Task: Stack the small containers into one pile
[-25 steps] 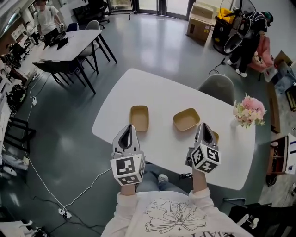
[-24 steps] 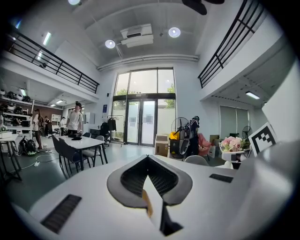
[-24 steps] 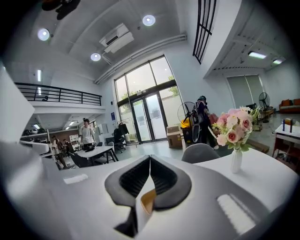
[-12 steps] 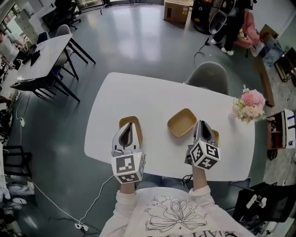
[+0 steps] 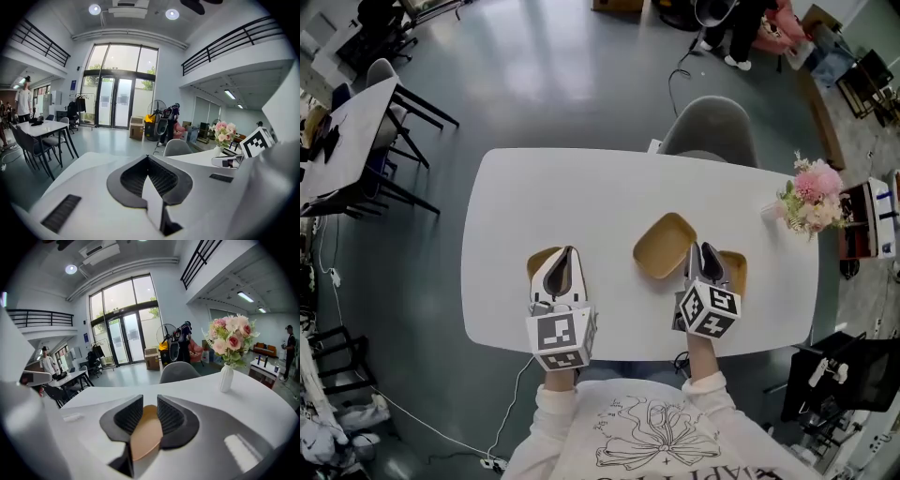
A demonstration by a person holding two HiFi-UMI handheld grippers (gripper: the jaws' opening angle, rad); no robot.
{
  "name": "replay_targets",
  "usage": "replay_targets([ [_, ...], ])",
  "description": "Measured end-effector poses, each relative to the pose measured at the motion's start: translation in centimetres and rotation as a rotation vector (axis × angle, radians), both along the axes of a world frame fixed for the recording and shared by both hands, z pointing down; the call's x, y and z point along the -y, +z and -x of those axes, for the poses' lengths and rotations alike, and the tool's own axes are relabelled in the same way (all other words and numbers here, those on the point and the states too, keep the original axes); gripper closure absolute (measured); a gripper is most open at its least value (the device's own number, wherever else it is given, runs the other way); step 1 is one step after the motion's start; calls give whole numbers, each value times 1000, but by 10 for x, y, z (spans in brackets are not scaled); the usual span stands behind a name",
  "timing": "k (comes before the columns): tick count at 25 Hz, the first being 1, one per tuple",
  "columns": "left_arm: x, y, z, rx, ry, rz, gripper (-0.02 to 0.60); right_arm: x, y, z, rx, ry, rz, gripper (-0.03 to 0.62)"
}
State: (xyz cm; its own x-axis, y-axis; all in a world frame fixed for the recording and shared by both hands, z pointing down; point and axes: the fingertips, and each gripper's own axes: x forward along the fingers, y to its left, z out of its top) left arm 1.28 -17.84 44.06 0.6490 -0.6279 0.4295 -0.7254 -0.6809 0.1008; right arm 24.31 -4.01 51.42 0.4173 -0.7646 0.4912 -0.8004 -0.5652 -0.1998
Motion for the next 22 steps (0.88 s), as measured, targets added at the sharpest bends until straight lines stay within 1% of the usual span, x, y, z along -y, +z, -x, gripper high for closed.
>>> replay_targets([
  [10, 15, 47, -34, 38, 98, 95, 575, 3, 59, -2, 38, 42, 152, 430],
  [13, 12, 60, -41, 45, 123, 124, 575, 0, 78, -4, 74, 68, 185, 418],
  [18, 5, 79, -51, 59, 152, 164, 575, -9, 108, -2, 146, 95, 241, 418],
  [22, 3, 86, -54, 69, 166, 180, 575, -14, 126, -2, 186, 116, 277, 418],
])
